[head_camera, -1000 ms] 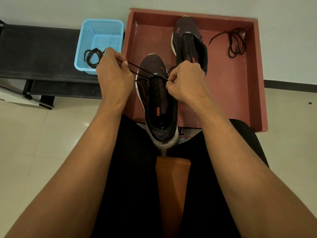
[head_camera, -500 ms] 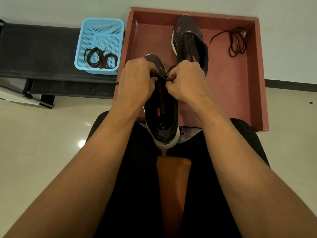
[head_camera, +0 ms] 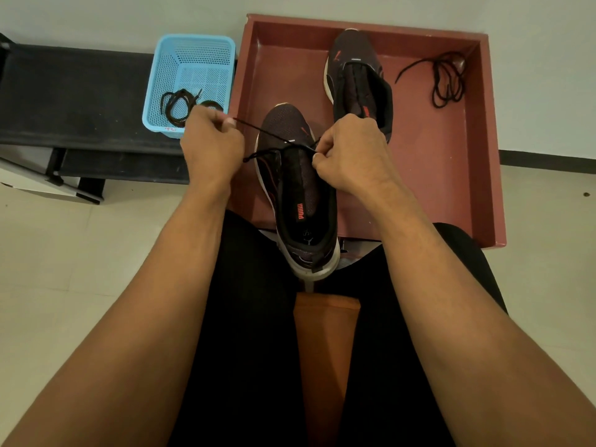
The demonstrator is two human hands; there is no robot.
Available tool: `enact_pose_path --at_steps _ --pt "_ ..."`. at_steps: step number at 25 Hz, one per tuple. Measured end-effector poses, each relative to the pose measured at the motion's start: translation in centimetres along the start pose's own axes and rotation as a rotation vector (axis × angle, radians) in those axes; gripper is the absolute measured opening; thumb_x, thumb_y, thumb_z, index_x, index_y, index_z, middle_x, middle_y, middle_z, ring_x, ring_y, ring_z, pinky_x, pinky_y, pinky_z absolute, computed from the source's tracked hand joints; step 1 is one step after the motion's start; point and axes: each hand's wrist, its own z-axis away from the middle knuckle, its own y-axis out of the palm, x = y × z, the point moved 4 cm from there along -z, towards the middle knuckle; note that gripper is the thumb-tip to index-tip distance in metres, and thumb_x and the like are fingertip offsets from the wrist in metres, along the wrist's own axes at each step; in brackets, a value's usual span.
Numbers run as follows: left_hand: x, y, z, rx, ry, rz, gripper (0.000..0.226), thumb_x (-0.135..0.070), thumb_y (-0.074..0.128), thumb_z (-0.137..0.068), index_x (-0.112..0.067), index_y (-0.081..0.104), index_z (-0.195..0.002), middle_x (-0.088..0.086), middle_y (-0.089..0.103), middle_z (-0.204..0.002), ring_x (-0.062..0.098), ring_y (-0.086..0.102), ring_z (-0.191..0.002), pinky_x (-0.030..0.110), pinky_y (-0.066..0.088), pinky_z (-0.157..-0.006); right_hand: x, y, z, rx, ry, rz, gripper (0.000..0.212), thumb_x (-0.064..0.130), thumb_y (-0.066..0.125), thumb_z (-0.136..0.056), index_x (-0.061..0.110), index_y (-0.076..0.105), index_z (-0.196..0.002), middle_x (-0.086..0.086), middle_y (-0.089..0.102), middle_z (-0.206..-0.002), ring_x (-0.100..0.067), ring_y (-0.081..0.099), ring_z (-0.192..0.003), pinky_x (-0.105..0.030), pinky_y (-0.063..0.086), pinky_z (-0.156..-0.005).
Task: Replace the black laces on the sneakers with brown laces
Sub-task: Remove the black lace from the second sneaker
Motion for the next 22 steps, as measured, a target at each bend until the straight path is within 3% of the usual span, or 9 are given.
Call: enact_pose_path --at_steps 1,3,6,10,13,17,22 --pt "0.4 -0.2 -0.1 -0.009 -0.052 0.029 0.015 -0.028 0.059 -0.091 -0.017 0.063 -0.1 -0.002 0.069 -0.103 0.02 0.069 -0.102 0.032 0.056 -0.093 0.0 0.0 0.0 0.0 0.001 -0.006 0.009 0.018 0.073 -0.087 0.021 0.081 -0.09 -0.002 0.073 -0.083 -0.023 0.074 -0.085 -0.037 0.063 -0.082" --pt "-0.4 -0.4 0.5 0.003 0.007 -0.059 0.013 -0.022 0.062 -0.095 -0.015 0.064 -0.106 -0.001 0.065 -0.108 0.021 0.066 -0.106 0.025 0.049 -0.092 0.1 0.1 0.0 -0.002 0.002 -0.011 0.009 0.018 0.073 -0.086 0.022 0.081 -0.089 -0.002 0.073 -0.082 -0.024 0.074 -0.085 -0.038 0.063 -0.083" --pt "-2.7 0.6 1.6 0.11 0.265 -0.158 0.028 -0.018 0.066 -0.092 -0.017 0.068 -0.12 0.005 0.061 -0.126 0.025 0.057 -0.118 0.03 0.044 -0.102 0.1 0.1 0.0 0.006 0.005 -0.012 0.009 0.018 0.073 -0.086 0.022 0.081 -0.089 -0.001 0.073 -0.082 -0.023 0.074 -0.085 -0.038 0.063 -0.083" --pt "-4.9 3.2 3.7 0.381 0.577 -0.238 0.032 -0.016 0.07 -0.09 -0.027 0.077 -0.119 -0.005 0.072 -0.122 0.018 0.064 -0.117 0.025 0.045 -0.101 0.1 -0.1 0.1 0.009 -0.002 -0.001 0.01 0.022 0.074 -0.086 0.023 0.081 -0.093 0.0 0.073 -0.083 -0.022 0.073 -0.086 -0.037 0.063 -0.082" --pt "-5.0 3.7 4.0 0.382 0.568 -0.269 0.028 -0.019 0.075 -0.089 -0.031 0.081 -0.113 -0.008 0.077 -0.114 0.015 0.068 -0.111 0.029 0.052 -0.099 0.3 -0.1 0.1 0.004 -0.01 0.01 0.013 0.023 0.074 -0.087 0.022 0.081 -0.098 -0.002 0.074 -0.087 -0.023 0.073 -0.087 -0.036 0.062 -0.082" --pt "-5.3 3.4 3.8 0.281 0.546 -0.305 0.02 -0.017 0.074 -0.09 -0.027 0.083 -0.105 -0.002 0.078 -0.106 0.018 0.071 -0.1 0.029 0.055 -0.091 0.4 -0.1 0.1 0.006 -0.02 0.026 0.015 0.022 0.073 -0.088 0.02 0.081 -0.101 -0.003 0.074 -0.087 -0.023 0.072 -0.086 -0.034 0.061 -0.079" --pt "-5.1 3.6 3.6 0.286 0.491 -0.318 0.012 -0.015 0.074 -0.09 -0.02 0.081 -0.098 0.003 0.074 -0.101 0.021 0.069 -0.093 0.036 0.056 -0.084 0.4 0.1 0.1 -0.005 -0.01 0.033 0.015 0.022 0.074 -0.087 0.02 0.08 -0.102 -0.003 0.073 -0.088 -0.023 0.072 -0.085 -0.035 0.062 -0.079"
